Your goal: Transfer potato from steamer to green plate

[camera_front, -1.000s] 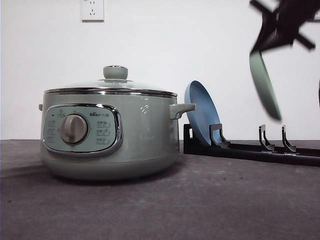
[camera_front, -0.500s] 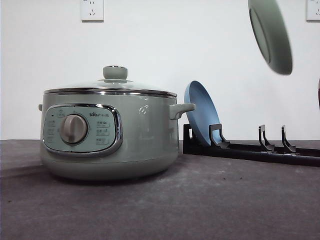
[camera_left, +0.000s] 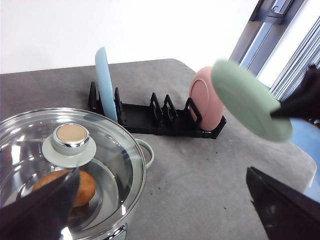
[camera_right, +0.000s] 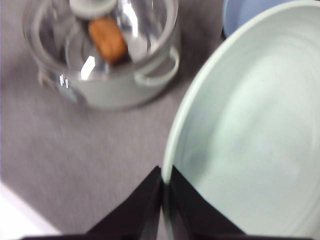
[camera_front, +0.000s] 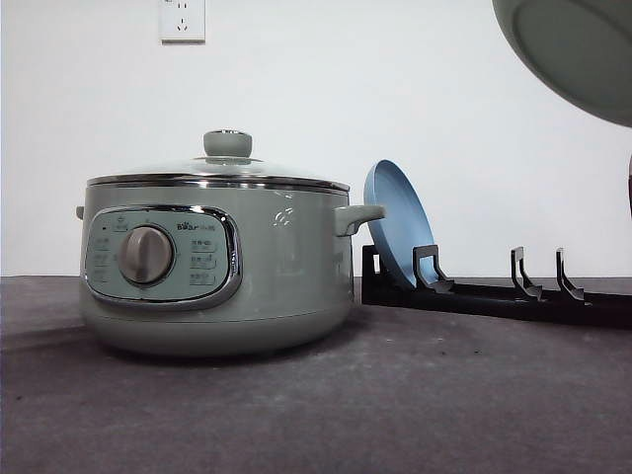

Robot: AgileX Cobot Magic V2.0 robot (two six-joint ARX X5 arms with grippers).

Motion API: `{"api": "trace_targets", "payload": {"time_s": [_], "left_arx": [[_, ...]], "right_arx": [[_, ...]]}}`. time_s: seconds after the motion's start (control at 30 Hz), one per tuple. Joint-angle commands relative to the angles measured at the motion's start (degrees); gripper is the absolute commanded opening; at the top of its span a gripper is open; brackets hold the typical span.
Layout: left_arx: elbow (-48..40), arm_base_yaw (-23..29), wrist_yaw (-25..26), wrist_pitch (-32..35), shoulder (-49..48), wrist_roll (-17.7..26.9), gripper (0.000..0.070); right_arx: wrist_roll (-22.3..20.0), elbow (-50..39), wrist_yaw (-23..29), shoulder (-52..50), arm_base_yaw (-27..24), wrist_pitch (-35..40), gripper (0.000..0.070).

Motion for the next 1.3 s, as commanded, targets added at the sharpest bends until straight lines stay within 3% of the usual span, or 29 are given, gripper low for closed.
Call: {"api": "trace_targets", "payload": {"time_s": [0.0,0.27,0.53,1.0,1.27], "left_arx": [[1.27,-0.22,0.33,0.57,0.15,0.72,0.07],[1.27,-0.22,0.33,0.57,0.17,0.74,0.07],[1.27,-0.22,0.33,0.3,0.17,1.59,0.07],[1.27,-0.22,0.33,0.15,0.17,1.62,0.07],[1.27,-0.22,0.33,0.09,0.17,1.99,0.07]], "right_arx": [[2.18,-2.31,2.59,-0.76,2.95,0.34,0.0001],[10.06,-17.06,10.46,-2.39,14.54,4.43,0.0001],[16.63,-24.84,13.08,3.66,24.49,12.36,0.0001],[18.05,-25.25,19.73,23.2,33.28,16.56,0.0],[18.3,-25.25,19.32,28.78,34.89,17.49,0.0005]]}}
